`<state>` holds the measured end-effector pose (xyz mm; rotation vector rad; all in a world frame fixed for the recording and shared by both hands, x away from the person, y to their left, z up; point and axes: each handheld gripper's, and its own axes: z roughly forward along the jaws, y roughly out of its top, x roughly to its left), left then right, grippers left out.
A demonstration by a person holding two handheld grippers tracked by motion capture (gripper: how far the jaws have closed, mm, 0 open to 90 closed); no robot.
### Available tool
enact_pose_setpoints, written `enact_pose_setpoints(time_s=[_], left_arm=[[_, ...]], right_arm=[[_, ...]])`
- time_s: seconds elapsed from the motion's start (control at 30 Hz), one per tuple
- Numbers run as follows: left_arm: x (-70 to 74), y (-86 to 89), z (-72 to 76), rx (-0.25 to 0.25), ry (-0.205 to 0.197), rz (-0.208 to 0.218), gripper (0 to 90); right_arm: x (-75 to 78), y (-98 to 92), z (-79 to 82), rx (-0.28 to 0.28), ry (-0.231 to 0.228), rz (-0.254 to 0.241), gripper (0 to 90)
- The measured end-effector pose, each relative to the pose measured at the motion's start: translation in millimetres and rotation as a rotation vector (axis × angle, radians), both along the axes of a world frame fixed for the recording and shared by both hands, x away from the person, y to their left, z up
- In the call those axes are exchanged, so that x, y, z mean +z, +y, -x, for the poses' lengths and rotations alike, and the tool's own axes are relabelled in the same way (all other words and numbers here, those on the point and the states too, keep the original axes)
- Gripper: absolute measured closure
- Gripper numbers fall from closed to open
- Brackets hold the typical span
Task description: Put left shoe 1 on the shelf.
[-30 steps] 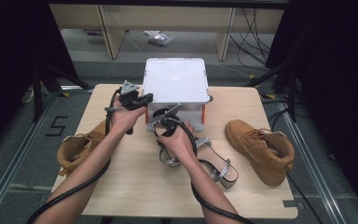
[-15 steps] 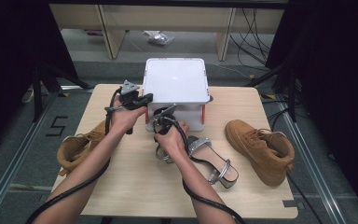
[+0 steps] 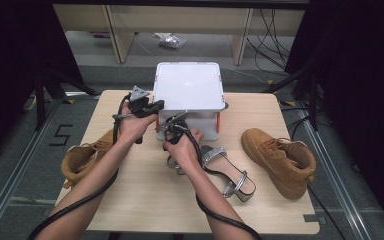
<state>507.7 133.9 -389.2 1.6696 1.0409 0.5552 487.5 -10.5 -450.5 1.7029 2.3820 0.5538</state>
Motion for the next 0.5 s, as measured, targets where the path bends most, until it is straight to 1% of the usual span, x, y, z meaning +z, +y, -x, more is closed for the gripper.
enact_pose_setpoints(time_s=[0.03, 0.07, 0.1, 0.13, 0.17, 0.23, 0.3, 0.33, 0.37, 0.4, 0.43, 0.47, 0.5], left_arm=[[0.0, 0.1, 0.0, 0.0, 0.0, 0.0, 88.3], [-0.1, 0.2, -0.1, 0.0, 0.001, 0.001, 88.3], [0.0, 0.5, -0.1, 0.0, 0.001, -0.003, 88.3], [0.0, 0.5, -0.1, 0.0, 0.001, -0.003, 88.3], [0.0, 0.5, -0.2, -0.001, 0.001, -0.004, 88.3], [0.2, 0.6, -0.1, -0.001, 0.001, -0.005, 88.3], [0.1, 0.5, -0.3, -0.001, 0.001, -0.003, 88.3], [0.1, 0.5, -0.3, -0.001, 0.001, -0.003, 88.3], [0.0, 0.1, -0.1, -0.001, 0.0, -0.003, 88.3], [0.0, 0.2, 0.1, -0.001, -0.001, -0.005, 88.3], [-0.1, 0.4, 0.1, 0.0, -0.001, -0.004, 88.3], [-0.1, 0.4, 0.1, 0.0, -0.001, -0.004, 88.3], [-0.1, 0.8, 0.0, 0.0, -0.001, -0.003, 88.3]], right_arm=[[2.6, -0.5, 1.7, -0.008, -0.002, -0.011, 32.3], [4.4, -4.2, 5.1, 0.015, -0.019, -0.023, 32.1], [10.4, -8.9, 11.3, 0.039, -0.03, -0.021, 32.5], [10.4, -8.9, 11.3, 0.039, -0.03, -0.021, 32.5], [14.5, -10.2, 15.1, 0.023, -0.024, -0.047, 32.5], [22.6, -18.4, 22.7, 0.053, -0.046, -0.078, 33.6], [35.9, -30.6, 35.0, 0.057, -0.063, -0.113, 38.3], [35.9, -30.6, 35.0, 0.057, -0.063, -0.113, 38.3], [38.0, -33.6, 36.9, 0.062, -0.077, -0.092, 40.2], [44.6, -43.6, 45.7, 0.083, -0.082, -0.094, 48.0], [46.7, -48.0, 49.4, 0.087, -0.077, -0.103, 51.3], [46.7, -48.0, 49.4, 0.087, -0.077, -0.103, 51.3], [48.1, -59.0, 56.2, 0.119, -0.089, -0.097, 60.7]])
